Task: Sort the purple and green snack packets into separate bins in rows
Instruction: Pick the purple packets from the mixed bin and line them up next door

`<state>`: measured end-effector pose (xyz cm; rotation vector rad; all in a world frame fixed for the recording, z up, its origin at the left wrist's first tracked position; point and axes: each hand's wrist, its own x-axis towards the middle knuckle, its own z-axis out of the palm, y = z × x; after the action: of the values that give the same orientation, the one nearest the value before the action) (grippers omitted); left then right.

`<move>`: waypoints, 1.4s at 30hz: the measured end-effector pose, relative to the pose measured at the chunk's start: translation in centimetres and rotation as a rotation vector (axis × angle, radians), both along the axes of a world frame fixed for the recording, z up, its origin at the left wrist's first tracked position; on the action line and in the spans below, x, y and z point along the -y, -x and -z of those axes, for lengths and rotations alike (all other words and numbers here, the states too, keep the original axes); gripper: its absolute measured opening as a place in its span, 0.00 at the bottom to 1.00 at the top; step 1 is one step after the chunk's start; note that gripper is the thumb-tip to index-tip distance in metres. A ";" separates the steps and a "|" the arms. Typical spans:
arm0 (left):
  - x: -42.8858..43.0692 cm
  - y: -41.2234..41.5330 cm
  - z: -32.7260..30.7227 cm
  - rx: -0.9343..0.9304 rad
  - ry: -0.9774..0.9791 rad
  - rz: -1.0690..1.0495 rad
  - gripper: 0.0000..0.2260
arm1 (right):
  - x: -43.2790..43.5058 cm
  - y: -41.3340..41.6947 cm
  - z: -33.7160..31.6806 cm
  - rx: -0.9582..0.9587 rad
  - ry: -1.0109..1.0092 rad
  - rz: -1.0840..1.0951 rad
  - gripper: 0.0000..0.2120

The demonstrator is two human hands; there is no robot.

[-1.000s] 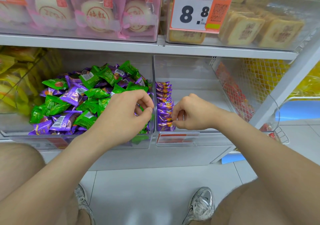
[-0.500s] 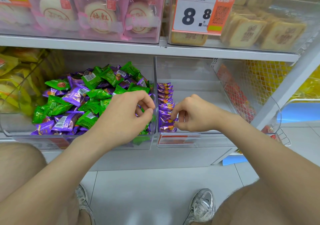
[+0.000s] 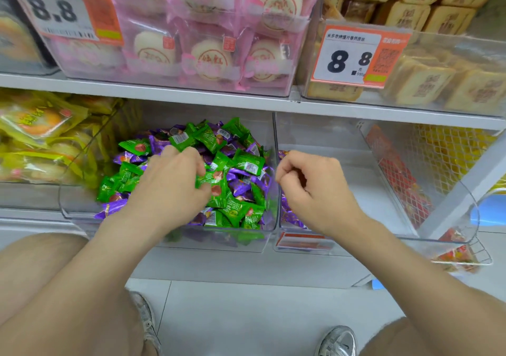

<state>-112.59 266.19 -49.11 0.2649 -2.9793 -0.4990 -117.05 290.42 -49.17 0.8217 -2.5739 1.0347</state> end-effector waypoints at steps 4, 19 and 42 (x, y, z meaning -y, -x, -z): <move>2.8 -0.6 -0.5 0.194 0.075 -0.085 0.19 | 3.9 0.5 0.9 -0.176 -0.314 -0.150 0.12; 5.7 -1.0 0.2 0.253 0.000 0.025 0.37 | 8.6 2.2 -1.2 -0.098 -1.127 0.144 0.11; 4.0 -1.9 -0.4 -0.390 -0.109 -0.002 0.02 | 2.1 -0.8 -3.8 0.630 0.376 -0.175 0.16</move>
<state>-110.67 262.21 -48.72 0.1577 -2.5777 -0.6319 -116.25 288.33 -45.36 0.7073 -2.6512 2.0291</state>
